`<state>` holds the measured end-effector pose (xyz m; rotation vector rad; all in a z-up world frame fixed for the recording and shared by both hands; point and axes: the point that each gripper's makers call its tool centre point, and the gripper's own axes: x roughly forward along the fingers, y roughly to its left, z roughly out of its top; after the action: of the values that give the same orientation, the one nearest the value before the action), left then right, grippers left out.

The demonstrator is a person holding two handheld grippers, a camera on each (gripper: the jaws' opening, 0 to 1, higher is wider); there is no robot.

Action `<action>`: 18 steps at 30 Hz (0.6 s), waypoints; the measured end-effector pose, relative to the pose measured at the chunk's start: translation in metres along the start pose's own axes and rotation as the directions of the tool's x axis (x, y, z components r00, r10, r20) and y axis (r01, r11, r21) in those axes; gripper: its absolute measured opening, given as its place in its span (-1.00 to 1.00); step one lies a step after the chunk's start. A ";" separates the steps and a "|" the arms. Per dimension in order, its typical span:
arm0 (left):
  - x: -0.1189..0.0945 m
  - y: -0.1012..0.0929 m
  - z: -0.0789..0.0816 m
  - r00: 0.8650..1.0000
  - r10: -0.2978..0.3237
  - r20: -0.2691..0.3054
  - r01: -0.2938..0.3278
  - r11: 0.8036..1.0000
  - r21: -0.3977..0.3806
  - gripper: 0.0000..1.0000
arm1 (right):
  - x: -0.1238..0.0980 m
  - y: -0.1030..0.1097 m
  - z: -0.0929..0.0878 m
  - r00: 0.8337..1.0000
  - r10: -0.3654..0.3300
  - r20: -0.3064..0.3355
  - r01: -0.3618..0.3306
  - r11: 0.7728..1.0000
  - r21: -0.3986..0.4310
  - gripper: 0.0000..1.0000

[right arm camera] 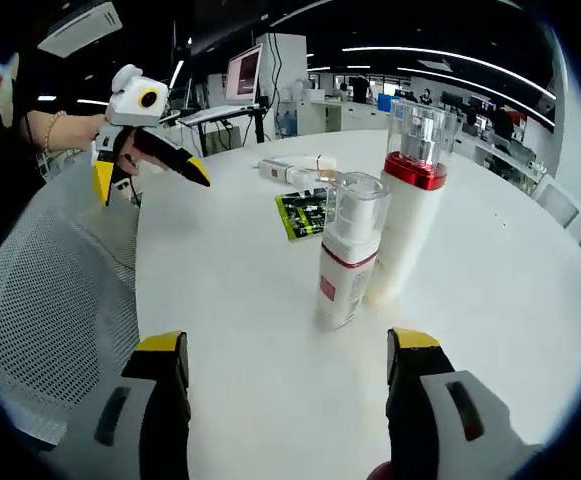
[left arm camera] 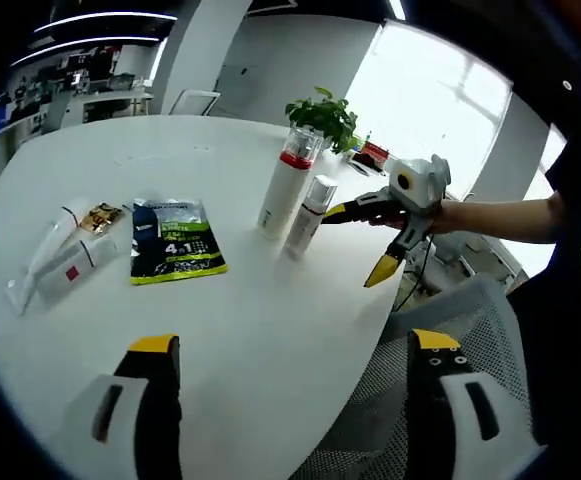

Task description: Arrange the skincare products in the storage area until every visible bottle or jar stands upright without overlapping.

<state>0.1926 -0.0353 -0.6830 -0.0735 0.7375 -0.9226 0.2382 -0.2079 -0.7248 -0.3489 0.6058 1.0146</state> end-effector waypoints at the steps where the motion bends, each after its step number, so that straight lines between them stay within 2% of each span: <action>1: -0.003 0.002 -0.001 1.000 0.013 0.005 -0.013 1.000 -0.005 0.77 | -0.001 0.001 0.001 1.000 -0.005 0.009 0.005 1.000 0.005 0.68; 5: -0.014 0.007 -0.005 0.999 0.050 0.013 -0.049 0.998 -0.032 0.79 | -0.004 0.008 0.000 1.000 -0.027 0.015 0.027 1.000 0.002 0.82; 9: -0.025 0.010 -0.009 0.997 0.082 0.018 -0.081 0.996 -0.045 0.83 | -0.010 0.017 0.000 0.999 -0.034 0.018 0.034 0.999 0.004 0.86; 13: -0.034 0.013 -0.015 0.993 0.113 0.017 -0.112 0.992 -0.056 0.86 | -0.017 0.019 0.001 0.997 -0.075 0.032 0.075 0.997 0.002 0.99; 18: -0.041 0.015 -0.020 0.989 0.148 0.018 -0.146 0.987 -0.060 0.94 | -0.026 0.031 0.005 0.995 -0.088 0.040 0.087 0.996 0.015 0.99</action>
<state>0.1752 0.0100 -0.6812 -0.0801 0.7391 -0.7586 0.2031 -0.2078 -0.7042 -0.3401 0.5557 0.9314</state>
